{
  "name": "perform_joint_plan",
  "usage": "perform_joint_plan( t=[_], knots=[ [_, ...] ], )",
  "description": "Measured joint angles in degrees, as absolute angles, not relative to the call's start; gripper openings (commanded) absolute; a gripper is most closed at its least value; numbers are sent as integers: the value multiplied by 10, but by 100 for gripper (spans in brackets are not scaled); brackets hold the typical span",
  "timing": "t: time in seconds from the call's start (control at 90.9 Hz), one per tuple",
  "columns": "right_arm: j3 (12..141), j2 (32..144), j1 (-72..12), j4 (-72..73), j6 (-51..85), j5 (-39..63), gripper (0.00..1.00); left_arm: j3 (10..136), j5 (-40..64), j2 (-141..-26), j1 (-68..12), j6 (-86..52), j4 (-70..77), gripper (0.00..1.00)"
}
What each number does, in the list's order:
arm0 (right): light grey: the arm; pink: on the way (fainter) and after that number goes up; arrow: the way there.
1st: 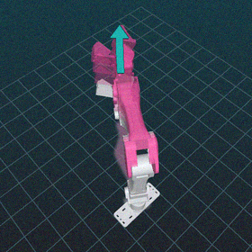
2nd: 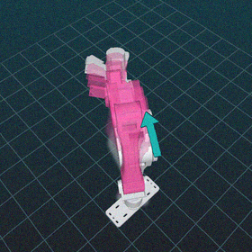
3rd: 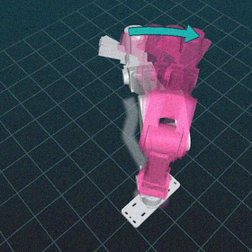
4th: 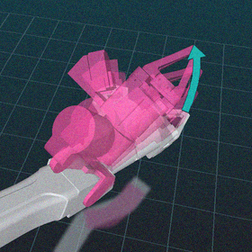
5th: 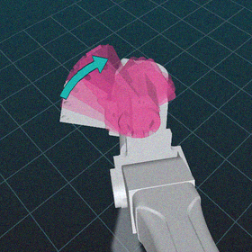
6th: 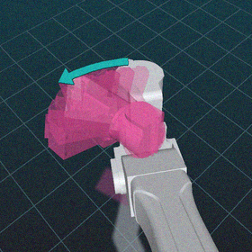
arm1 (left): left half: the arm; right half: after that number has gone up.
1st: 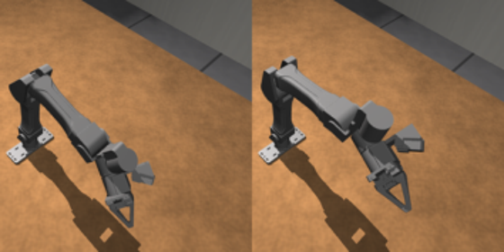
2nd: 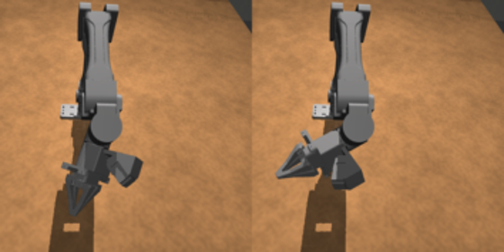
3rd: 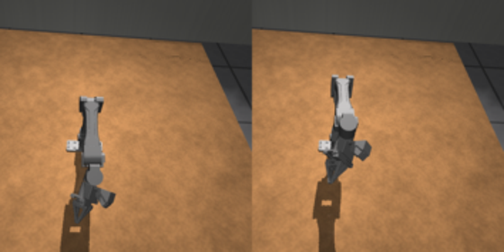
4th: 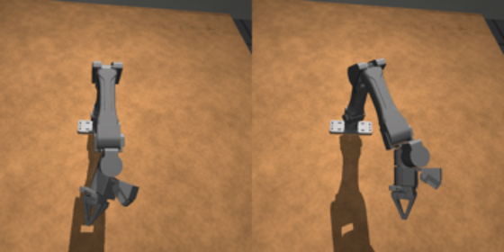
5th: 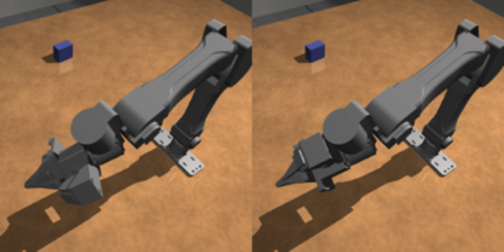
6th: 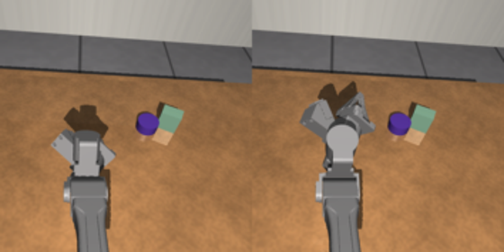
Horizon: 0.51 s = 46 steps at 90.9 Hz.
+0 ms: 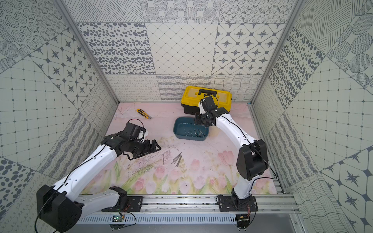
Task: Put the nails on the desktop into the storage box
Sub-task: Pick up the nail from the center of the board.
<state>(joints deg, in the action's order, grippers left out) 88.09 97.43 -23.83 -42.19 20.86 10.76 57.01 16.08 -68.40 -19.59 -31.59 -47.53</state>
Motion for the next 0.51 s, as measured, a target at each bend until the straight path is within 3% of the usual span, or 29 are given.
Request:
perform_joint_plan(
  t=[0.099, 0.33, 0.506],
  knots=[
    [843, 935, -241, -422, 228, 124, 41, 565, 150, -701, -215, -316, -476, 99],
    [768, 875, -263, -429, 264, 146, 42, 570, 120, -753, -249, -329, -480, 79],
    [754, 850, -281, -429, 282, 153, 42, 574, 91, -794, -266, -366, -489, 76]
  ],
)
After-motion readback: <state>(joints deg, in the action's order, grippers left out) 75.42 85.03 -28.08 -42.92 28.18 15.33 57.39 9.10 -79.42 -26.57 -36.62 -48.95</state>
